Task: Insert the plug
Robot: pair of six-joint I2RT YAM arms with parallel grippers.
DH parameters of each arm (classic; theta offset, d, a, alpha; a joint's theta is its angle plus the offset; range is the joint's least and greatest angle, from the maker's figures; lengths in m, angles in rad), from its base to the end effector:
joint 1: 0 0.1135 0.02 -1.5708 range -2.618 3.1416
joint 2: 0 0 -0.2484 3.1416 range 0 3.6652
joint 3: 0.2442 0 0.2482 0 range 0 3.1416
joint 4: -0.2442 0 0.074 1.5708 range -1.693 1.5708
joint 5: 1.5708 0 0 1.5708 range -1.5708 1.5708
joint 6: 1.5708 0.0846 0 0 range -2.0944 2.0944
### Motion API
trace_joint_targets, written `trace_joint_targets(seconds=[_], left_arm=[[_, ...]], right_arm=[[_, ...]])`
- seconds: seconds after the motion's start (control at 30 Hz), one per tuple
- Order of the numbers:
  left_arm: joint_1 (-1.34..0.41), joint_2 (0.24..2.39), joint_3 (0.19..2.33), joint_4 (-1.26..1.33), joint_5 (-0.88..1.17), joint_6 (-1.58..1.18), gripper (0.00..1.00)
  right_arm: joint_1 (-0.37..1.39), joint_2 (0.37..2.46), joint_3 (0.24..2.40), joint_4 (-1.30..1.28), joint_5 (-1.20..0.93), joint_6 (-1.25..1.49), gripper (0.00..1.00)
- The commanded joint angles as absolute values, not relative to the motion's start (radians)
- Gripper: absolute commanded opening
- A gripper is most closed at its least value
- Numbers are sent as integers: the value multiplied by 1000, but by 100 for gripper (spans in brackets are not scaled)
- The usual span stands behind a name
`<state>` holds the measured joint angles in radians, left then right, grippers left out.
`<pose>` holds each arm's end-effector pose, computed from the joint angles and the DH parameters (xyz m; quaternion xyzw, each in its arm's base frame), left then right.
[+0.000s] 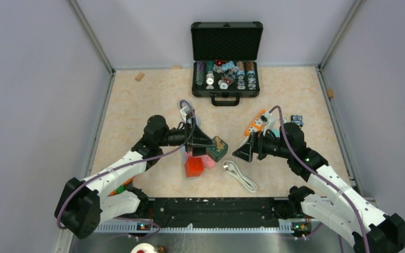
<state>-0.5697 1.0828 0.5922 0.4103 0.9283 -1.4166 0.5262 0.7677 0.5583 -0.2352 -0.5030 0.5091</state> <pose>0.1896 -0.2019 0.2624 0.0067 0.7239 -0.6877 0.0555 0.1724 0.1473 0.2309 -0.1398 0.8178 0.4387 0.3451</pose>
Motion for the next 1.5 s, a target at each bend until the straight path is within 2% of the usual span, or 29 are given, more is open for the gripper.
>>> trace_joint_targets(seconds=[0.0, 0.23, 0.37, 0.5, 0.67, 0.83, 0.97, 1.07, 1.13, 1.33, 1.47], left_arm=[[-561, 1103, 587, 654, 1003, -1564, 38], [-557, 1102, 596, 529, 1006, -1453, 36], [-557, 1083, 676, 194, 974, -1180, 36], [-557, 1065, 793, -215, 852, -846, 37], [-556, 1069, 870, -446, 806, -617, 38], [-555, 1096, 933, -677, 689, -429, 41], [-553, 1105, 939, -743, 657, -334, 38], [-548, 1109, 918, -735, 718, -258, 30], [-544, 1110, 885, -697, 773, -237, 28], [-542, 1140, 834, -646, 922, -207, 25], [-542, 1129, 835, -645, 918, -198, 25]], right_arm=[[538, 724, 608, -251, -514, 509, 91], [538, 707, 628, -273, -557, 462, 91], [538, 729, 651, -259, -642, 404, 91], [565, 769, 688, -276, -696, 317, 91], [664, 821, 680, -118, -693, 295, 94], [675, 901, 676, -50, -708, 182, 96], [675, 908, 623, 90, -727, 81, 96], [676, 905, 588, 208, -810, -55, 98], [678, 906, 576, 250, -836, -135, 99], [751, 898, 584, 188, -842, -493, 99], [892, 897, 559, 156, -706, -729, 99]])
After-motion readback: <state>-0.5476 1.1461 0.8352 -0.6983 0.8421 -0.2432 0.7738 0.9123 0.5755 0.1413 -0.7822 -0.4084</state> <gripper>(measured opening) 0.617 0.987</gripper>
